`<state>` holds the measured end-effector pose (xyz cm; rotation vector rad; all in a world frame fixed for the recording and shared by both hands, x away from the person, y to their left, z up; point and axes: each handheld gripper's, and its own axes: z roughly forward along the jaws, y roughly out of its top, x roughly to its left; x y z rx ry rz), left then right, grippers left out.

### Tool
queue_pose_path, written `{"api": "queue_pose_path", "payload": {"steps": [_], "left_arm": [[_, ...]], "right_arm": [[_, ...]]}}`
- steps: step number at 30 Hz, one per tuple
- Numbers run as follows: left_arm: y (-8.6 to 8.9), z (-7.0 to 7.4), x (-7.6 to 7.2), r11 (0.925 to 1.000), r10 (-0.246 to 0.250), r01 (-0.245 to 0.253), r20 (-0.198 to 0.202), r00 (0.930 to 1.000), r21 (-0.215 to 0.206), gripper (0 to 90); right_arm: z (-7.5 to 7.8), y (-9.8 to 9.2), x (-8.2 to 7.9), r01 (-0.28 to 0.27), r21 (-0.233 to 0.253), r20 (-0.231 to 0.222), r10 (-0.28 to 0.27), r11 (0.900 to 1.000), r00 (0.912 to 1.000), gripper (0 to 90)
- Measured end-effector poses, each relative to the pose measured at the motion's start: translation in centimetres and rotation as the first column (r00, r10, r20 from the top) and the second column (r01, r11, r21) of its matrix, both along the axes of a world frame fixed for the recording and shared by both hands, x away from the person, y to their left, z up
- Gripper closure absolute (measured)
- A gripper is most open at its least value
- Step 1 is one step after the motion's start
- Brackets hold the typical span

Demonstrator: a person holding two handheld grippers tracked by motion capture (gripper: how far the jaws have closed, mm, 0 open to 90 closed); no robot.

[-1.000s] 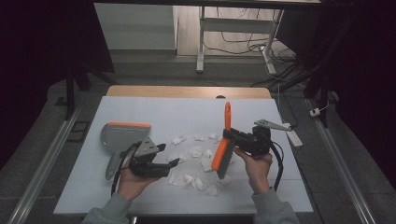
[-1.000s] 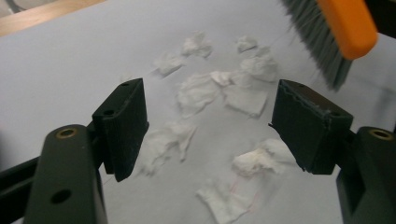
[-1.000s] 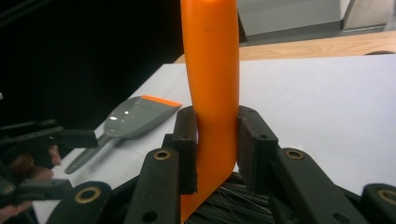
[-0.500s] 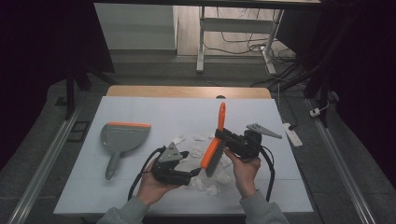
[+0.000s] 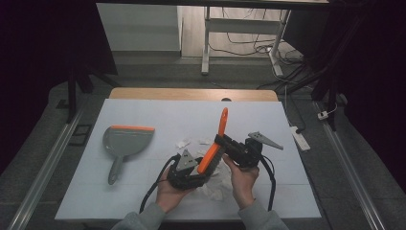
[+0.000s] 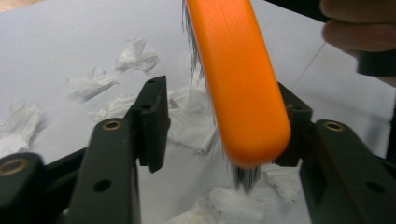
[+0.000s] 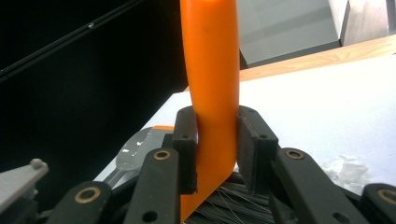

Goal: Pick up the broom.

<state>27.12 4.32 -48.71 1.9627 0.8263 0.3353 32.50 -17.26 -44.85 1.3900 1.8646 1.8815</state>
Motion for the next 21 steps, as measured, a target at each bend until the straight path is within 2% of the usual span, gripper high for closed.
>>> {"api": "queue_pose_path", "payload": {"steps": [3,5,6,11,15,17,18,19,21], "left_arm": [[0.2,-0.2,0.1,0.9999,0.007,-0.007,0.005,1.0000,-0.008,61.9],[0.5,-0.3,0.4,0.9996,0.010,-0.010,-0.009,0.9999,-0.026,71.7],[0.7,-0.3,0.5,0.9995,0.015,-0.015,-0.011,0.9998,-0.029,73.5],[1.6,0.0,0.8,0.9994,0.015,-0.016,-0.013,0.9998,-0.030,76.6],[2.0,0.1,0.8,0.9998,0.007,-0.007,-0.005,1.0000,-0.018,77.2],[2.3,0.2,0.8,0.9999,0.004,-0.003,0.009,1.0000,-0.010,77.3],[2.6,0.3,0.8,0.9999,0.001,0.000,0.009,1.0000,-0.013,77.3],[2.8,0.5,0.9,0.9997,0.001,-0.001,0.006,1.0000,-0.023,77.5],[3.8,0.8,1.1,0.9988,0.008,-0.008,-0.004,1.0000,-0.049,77.6]], "right_arm": [[-0.3,0.2,-0.2,-0.004,0.027,-0.017,0.004,1.000,0.9998,71.1],[-0.5,0.3,-0.2,-0.011,0.044,-0.024,0.012,0.999,0.9996,71.0],[-0.5,0.4,-0.3,-0.012,0.049,-0.030,0.013,0.999,0.9995,71.0],[-0.4,0.6,-0.5,-0.022,0.066,-0.012,0.022,0.998,0.9997,70.9],[0.1,1.1,-0.6,-0.040,0.023,0.015,0.040,0.999,0.9991,70.0],[0.3,1.2,-0.5,-0.055,0.006,0.014,0.055,0.998,0.9984,67.7],[0.3,1.2,-0.5,-0.055,0.006,0.014,0.055,0.998,0.9984,67.7],[0.5,1.1,-0.5,-0.070,-0.005,0.014,0.070,0.998,0.9974,61.9],[0.9,1.0,-0.5,-0.075,-0.020,0.036,0.076,0.997,0.9964,58.0]]}}
